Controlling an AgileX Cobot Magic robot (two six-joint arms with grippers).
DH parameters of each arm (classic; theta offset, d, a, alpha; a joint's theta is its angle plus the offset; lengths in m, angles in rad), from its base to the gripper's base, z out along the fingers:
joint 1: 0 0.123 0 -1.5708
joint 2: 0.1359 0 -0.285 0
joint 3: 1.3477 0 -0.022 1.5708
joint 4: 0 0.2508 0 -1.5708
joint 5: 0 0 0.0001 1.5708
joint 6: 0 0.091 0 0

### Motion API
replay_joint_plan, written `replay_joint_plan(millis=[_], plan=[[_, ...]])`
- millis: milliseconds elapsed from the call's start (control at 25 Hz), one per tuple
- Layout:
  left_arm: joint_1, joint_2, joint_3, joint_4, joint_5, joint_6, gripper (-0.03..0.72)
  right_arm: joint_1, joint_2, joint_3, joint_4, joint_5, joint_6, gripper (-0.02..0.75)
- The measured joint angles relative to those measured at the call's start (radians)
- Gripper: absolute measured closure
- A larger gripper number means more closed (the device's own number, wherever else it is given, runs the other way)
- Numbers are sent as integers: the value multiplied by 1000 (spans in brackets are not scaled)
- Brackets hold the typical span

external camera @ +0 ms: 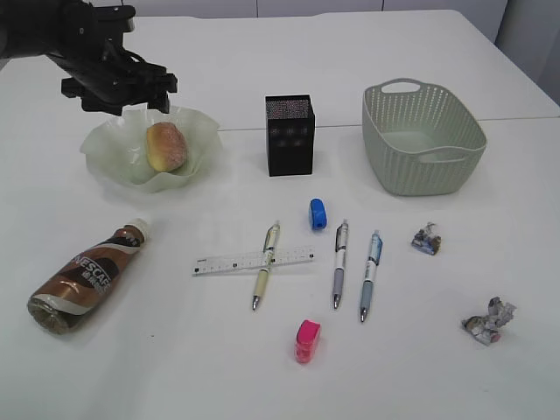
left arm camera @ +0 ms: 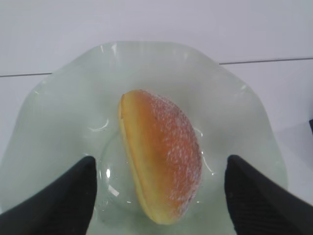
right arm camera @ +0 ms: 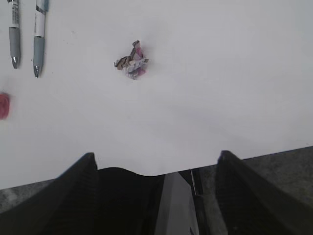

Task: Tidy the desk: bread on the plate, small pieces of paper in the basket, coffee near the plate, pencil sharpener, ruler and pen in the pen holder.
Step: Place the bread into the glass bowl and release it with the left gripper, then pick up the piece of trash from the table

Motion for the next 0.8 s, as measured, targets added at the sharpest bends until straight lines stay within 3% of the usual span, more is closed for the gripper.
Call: replay_joint_plan(millis=[280,600,800], plan=[[0,0,-187,-12,300,13,99,0,0,0,-12,0,2,164],[-6,0,-357,-216,669,160,101,0,0,0,-14,0,2,164],[-41,-8,-374,-262,709,207,111,0,0,0,-15,2,2,164]])
